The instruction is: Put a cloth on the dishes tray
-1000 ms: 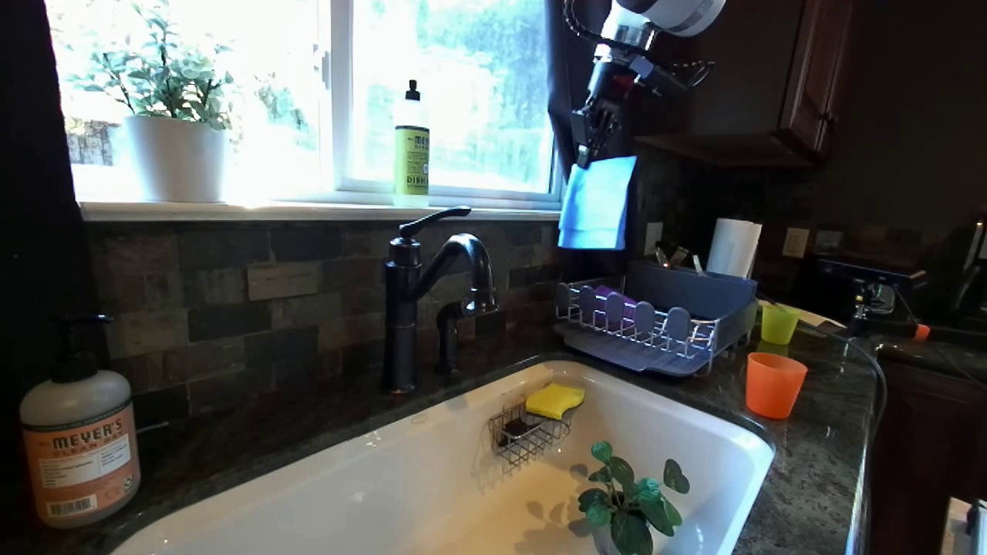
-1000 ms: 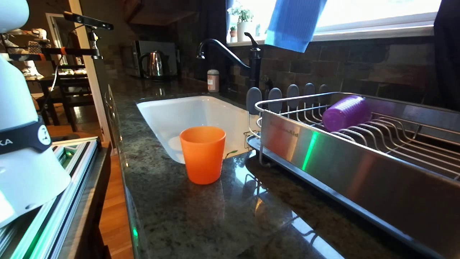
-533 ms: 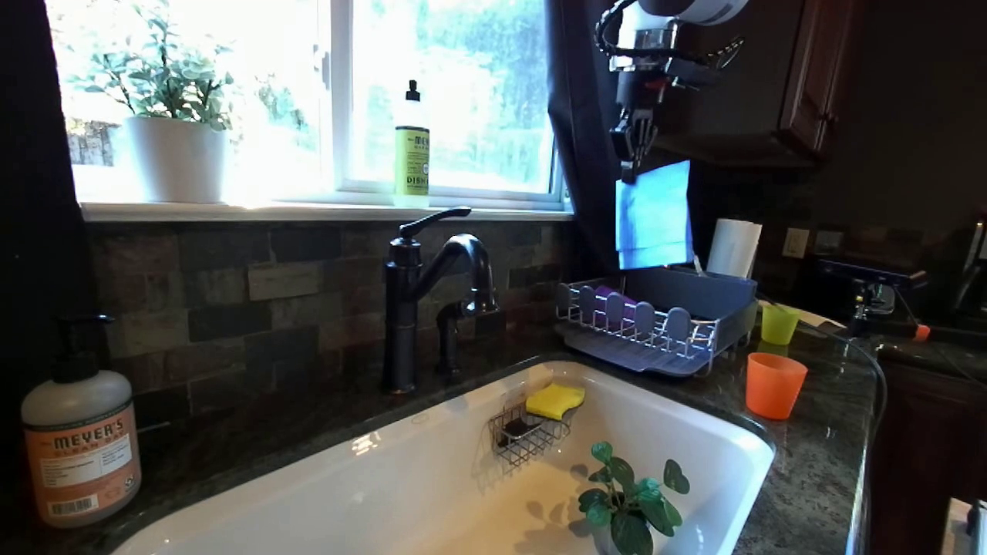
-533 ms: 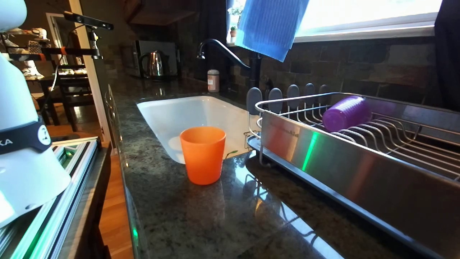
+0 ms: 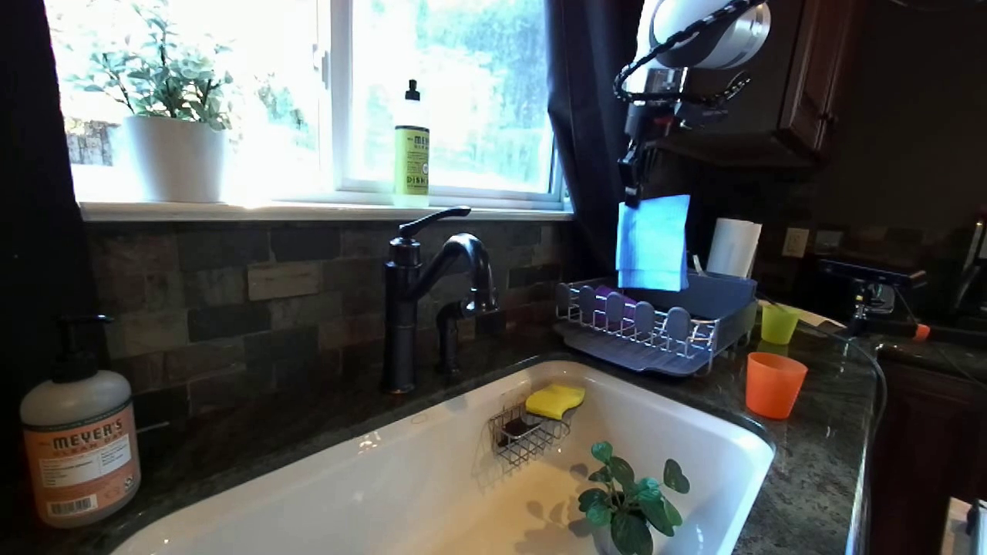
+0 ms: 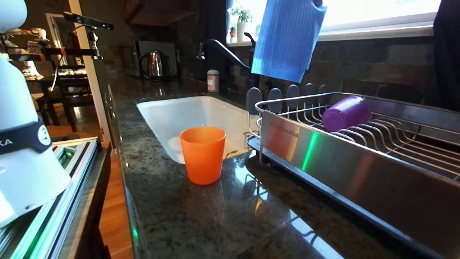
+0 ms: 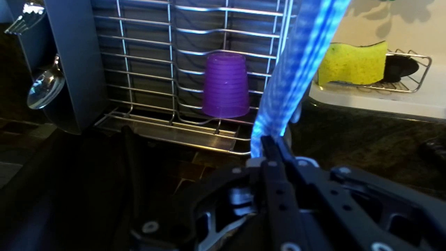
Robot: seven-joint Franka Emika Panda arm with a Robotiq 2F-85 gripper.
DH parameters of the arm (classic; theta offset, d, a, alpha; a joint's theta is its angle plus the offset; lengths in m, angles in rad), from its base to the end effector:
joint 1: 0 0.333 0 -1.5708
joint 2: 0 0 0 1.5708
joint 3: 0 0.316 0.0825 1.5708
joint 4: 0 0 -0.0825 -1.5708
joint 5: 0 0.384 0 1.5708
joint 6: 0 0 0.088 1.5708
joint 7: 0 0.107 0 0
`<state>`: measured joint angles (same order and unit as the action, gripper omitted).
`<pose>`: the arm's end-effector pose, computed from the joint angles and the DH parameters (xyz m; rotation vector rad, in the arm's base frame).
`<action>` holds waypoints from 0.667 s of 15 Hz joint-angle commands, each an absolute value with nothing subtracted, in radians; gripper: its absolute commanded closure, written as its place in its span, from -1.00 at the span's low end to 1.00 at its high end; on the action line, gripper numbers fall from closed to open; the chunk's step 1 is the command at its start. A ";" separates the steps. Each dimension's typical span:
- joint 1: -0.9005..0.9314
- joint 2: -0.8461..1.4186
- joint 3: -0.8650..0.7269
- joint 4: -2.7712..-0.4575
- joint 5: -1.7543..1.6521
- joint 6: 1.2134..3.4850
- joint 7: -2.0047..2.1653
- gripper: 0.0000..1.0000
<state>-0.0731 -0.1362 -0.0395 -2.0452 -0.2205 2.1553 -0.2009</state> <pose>0.5357 -0.0704 0.5262 2.8844 0.2708 0.3101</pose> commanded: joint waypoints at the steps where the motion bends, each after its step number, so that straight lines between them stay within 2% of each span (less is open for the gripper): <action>1: -0.085 -0.152 -0.075 -2.076 -0.252 2.218 -0.257 0.99; 10: -0.082 -0.079 -0.076 -2.096 -0.319 2.391 -0.287 0.99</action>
